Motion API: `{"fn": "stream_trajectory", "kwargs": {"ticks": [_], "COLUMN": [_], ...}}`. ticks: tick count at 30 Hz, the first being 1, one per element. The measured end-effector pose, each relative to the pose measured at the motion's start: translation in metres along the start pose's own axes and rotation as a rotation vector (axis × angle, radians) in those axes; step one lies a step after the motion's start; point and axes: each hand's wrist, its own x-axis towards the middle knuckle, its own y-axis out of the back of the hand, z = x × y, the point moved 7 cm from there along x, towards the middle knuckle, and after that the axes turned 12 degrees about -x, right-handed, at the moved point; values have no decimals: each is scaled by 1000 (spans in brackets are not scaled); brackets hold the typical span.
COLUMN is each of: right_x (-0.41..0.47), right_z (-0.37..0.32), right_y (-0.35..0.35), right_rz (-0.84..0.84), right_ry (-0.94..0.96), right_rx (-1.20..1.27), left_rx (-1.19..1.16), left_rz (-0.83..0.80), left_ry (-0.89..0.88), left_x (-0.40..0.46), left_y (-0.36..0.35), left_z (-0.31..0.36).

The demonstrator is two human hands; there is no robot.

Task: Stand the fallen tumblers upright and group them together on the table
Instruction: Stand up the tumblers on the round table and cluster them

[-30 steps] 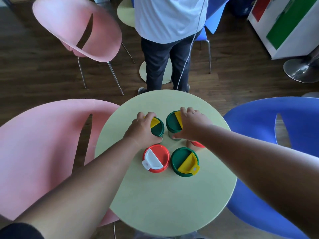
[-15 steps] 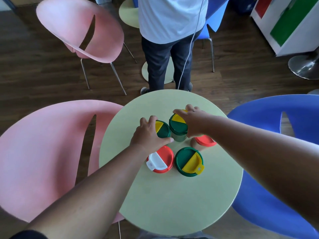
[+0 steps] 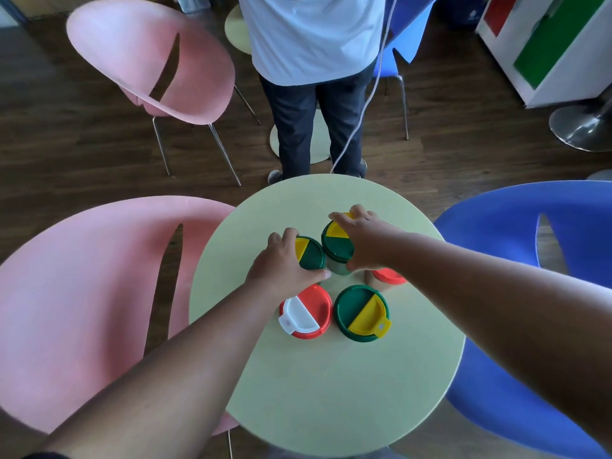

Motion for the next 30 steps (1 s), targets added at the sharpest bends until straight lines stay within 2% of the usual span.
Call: {"fn": "stream_trajectory", "kwargs": {"ticks": [22, 24, 27, 30], "right_x": [-10, -18, -43, -73], "right_z": [8, 9, 7, 1], "right_y": [-2, 5, 14, 3], "right_rz": [-1, 73, 254, 276], "right_ry": [-92, -98, -55, 55], "right_rx": [151, 158, 199, 202], "left_rx": [54, 113, 8, -43], "left_rz": [8, 135, 293, 249], "left_ry": [-35, -131, -346, -437], "left_x": [-5, -17, -50, -78], "left_y": [5, 16, 25, 11], "left_z": [-2, 5, 10, -1]}}
